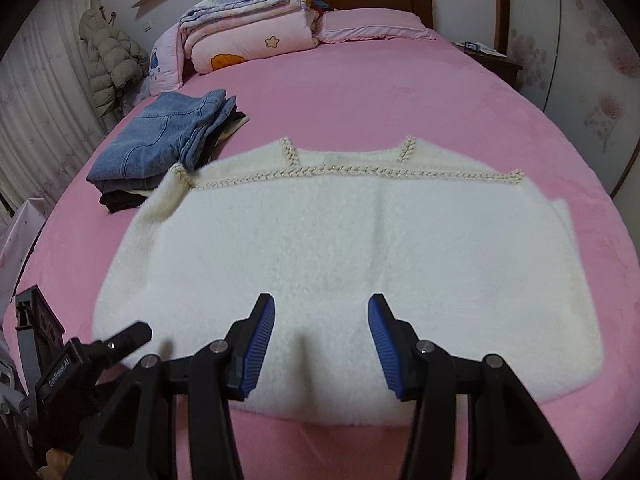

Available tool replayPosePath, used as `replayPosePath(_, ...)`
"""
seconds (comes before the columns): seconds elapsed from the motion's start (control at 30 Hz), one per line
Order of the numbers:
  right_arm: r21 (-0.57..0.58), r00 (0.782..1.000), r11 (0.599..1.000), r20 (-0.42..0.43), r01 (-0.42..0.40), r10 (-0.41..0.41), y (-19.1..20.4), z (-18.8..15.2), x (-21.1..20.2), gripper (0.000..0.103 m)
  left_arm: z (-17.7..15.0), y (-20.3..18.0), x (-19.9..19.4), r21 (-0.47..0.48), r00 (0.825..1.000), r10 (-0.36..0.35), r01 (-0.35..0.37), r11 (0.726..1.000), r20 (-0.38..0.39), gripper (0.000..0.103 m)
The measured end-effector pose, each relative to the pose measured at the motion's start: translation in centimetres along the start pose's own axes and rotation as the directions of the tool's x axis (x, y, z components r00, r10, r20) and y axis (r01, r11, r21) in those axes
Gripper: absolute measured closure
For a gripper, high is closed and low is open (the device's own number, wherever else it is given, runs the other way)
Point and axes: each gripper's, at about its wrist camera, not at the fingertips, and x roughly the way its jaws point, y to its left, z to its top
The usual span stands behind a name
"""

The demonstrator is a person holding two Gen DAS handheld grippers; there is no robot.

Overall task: Fold large clothes
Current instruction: 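Move the left gripper to the side of the folded cardigan, then grasp and lift the cardigan side with the left gripper while the right gripper holds the fabric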

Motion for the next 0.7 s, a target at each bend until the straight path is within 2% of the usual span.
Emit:
replayPosePath(0.17,-0.012,1.000,1.000,0.017,-0.005,0.005,0.1,0.1,0.9,0.054,1.2,-0.7,1.4,0.097,0.997,-0.011,0.004,0.995,0.074,0.001)
replayPosePath(0.27,-0.040,0.999,0.999,0.037,0.018,-0.016,0.2,0.3,1.3,0.054,1.5,-1.3,2.2,0.136,0.994,0.004,-0.019,0.991,0.110,0.009)
replayPosePath(0.33,-0.069,0.998,0.996,0.041,0.050,-0.047,0.4,0.4,1.9,0.055,2.1,-1.6,2.4,0.126,0.991,0.027,-0.043,0.991,0.128,0.030)
replayPosePath(0.37,-0.079,0.997,0.995,0.047,0.065,-0.062,0.4,0.4,2.1,0.056,2.5,-1.9,2.5,0.124,0.991,0.041,-0.057,0.991,0.131,0.050)
replayPosePath(0.4,-0.092,0.996,0.993,0.054,0.072,-0.067,0.4,0.5,2.3,0.064,2.7,-2.2,2.2,0.133,0.988,0.076,-0.094,0.987,0.135,0.069)
replayPosePath(0.43,-0.108,0.996,0.991,0.049,0.083,-0.078,0.5,0.5,2.7,0.078,2.9,-2.4,1.9,0.153,0.986,0.099,-0.120,0.981,0.136,0.072)
replayPosePath(0.5,-0.133,0.996,0.987,0.034,0.091,-0.087,0.7,0.6,3.5,0.095,3.0,-3.3,1.0,0.199,0.983,0.116,-0.143,0.970,0.141,0.078)
replayPosePath(0.63,-0.174,0.993,0.977,0.008,0.121,-0.121,1.2,0.0,5.2,0.098,2.6,-7.2,-0.6,0.343,0.974,0.132,-0.190,0.920,0.185,0.082)
replayPosePath(0.7,-0.180,0.993,0.977,-0.006,0.112,-0.115,1.1,-0.3,5.9,0.100,2.6,-9.0,-1.2,0.385,0.973,0.112,-0.184,0.905,0.202,0.083)
